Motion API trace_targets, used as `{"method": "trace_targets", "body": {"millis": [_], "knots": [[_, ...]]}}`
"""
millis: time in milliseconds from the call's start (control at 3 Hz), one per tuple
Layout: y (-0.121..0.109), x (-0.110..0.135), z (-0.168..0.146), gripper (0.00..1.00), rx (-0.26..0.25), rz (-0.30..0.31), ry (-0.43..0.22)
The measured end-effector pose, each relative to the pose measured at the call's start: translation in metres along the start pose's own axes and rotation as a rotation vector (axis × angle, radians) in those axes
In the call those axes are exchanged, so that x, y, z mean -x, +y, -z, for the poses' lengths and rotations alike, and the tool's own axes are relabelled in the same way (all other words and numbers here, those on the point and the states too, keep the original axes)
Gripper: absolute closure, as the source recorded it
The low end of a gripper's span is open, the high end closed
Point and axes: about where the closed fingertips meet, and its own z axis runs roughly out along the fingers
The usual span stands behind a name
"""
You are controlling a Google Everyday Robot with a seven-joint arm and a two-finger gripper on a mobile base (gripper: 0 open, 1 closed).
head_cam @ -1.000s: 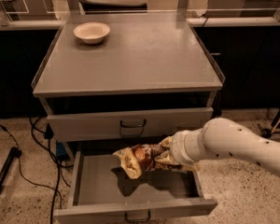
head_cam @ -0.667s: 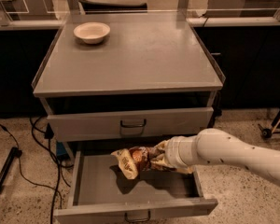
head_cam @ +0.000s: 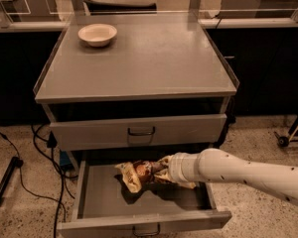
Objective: Place brown chip bag into middle drawer
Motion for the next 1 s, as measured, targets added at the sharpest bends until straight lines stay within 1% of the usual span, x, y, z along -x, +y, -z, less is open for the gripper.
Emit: {"method": "trace_targets", "body": {"millis": [667, 1000], "knots": [[-0.009, -0.010, -0.039, 1.00, -0.037, 0.013, -0.010], [-0.020, -0.009, -0.060, 1.00, -0.063, 0.029, -0.028]]}}
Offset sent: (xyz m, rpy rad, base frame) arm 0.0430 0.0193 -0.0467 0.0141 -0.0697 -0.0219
